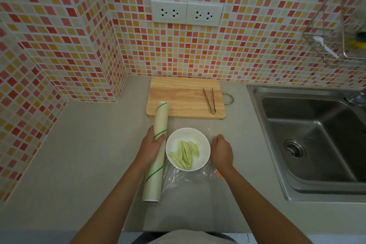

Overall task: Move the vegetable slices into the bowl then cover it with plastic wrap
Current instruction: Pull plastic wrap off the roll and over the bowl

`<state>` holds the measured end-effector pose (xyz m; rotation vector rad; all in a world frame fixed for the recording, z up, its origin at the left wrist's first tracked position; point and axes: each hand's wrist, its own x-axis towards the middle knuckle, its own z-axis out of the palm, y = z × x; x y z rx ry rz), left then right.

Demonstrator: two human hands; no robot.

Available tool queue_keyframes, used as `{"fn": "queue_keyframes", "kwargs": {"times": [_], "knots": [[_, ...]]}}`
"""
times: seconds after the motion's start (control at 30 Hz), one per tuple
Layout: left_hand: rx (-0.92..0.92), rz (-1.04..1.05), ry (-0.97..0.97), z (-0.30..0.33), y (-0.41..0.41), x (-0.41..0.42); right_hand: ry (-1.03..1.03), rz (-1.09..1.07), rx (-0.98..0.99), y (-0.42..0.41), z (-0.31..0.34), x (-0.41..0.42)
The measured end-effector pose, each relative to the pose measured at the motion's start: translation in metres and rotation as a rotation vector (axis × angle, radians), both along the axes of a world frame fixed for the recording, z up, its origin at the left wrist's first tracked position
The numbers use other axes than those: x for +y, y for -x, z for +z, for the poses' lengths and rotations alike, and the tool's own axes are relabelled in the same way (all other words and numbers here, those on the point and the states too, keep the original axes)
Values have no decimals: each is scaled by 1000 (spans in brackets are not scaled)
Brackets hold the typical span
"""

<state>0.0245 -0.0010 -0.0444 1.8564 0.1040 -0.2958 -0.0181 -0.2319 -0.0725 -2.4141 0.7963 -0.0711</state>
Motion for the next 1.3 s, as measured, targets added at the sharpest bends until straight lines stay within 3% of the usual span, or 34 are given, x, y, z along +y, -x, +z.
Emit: {"fn": "queue_keyframes", "kwargs": {"times": [0.17,0.33,0.4,0.63,0.83,0.93,1.03,1.1,1.17,1.23,1.3], "knots": [[14,1,9,0,-1,0,-163,-20,-46,0,-6,0],[35,0,17,-1,-1,1,-622,-218,-98,-2,2,-6],[32,-3,21,-1,-1,1,-713,-288,-50,-6,5,-14],[19,-4,31,1,1,-1,-620,-247,5,-18,14,-23],[4,0,24,3,2,-1,-1018,-502,-38,-12,20,-23],[0,3,26,3,2,-2,-1009,-569,-83,-15,29,-24],[-10,2,23,3,3,-2,-534,-523,-183,-14,39,-17],[-12,7,20,4,3,-2,-329,-415,-423,-11,52,-3],[-10,11,18,4,3,-3,-418,-238,-594,-8,63,16],[-8,13,18,4,3,-3,-676,-105,-559,-3,64,34],[-7,16,23,4,3,-4,-801,-26,-457,4,55,45]]}}
